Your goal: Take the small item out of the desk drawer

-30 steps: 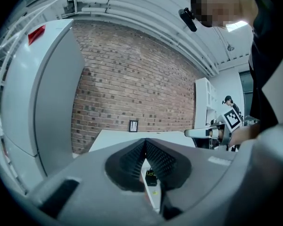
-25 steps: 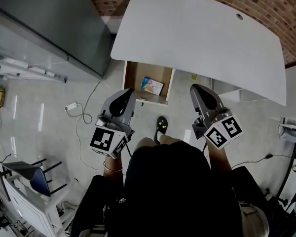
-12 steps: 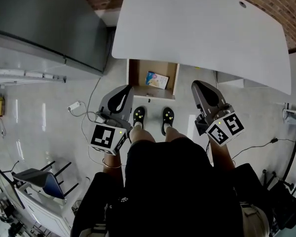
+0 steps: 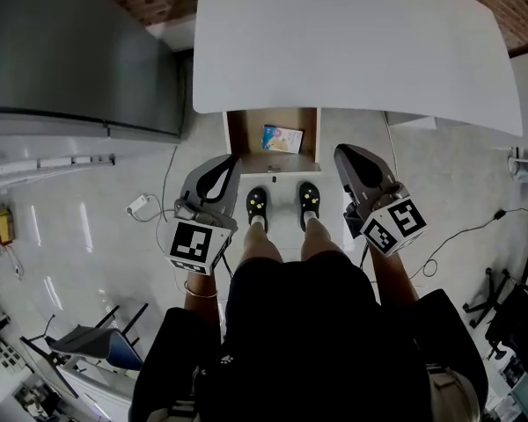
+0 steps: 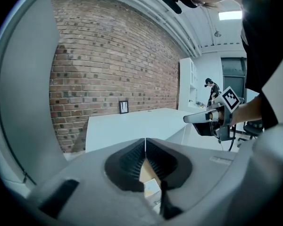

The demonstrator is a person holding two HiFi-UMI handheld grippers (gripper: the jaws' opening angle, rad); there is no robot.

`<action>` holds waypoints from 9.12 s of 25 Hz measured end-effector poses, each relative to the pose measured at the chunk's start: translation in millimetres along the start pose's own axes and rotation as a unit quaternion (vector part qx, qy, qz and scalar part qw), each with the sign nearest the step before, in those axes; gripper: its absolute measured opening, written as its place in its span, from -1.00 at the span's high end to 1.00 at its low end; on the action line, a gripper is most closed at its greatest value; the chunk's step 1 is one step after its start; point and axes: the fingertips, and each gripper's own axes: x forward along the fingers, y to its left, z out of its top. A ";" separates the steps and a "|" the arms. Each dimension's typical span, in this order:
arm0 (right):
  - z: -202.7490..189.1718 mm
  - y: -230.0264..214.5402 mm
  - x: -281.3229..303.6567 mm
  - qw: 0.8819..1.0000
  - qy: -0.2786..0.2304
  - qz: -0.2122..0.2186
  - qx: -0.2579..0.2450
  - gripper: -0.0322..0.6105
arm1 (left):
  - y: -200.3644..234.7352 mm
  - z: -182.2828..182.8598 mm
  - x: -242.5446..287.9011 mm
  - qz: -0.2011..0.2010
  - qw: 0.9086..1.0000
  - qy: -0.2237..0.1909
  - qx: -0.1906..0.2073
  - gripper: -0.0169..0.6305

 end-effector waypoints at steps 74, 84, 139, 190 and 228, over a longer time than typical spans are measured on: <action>-199.4 -89.4 85.2 0.990 0.089 -0.037 0.100 0.87 | 24.6 -351.8 265.5 -0.174 0.879 0.354 0.267 0.62; -205.6 -91.9 90.3 0.989 0.098 -0.034 0.103 0.87 | 16.7 -368.7 264.9 -0.190 0.873 0.369 0.255 0.63; -299.0 -100.1 154.2 0.920 0.341 0.045 -0.190 0.61 | -9.8 -350.4 224.2 -0.179 0.894 0.342 0.228 0.70; -375.7 -94.3 169.3 0.742 0.474 0.157 -0.448 0.57 | -23.1 -351.8 201.5 -0.209 0.905 0.331 0.166 0.95; -302.5 -81.8 149.1 0.866 0.395 0.068 -0.297 0.57 | 15.3 -279.8 167.2 -0.074 0.965 0.246 0.056 0.95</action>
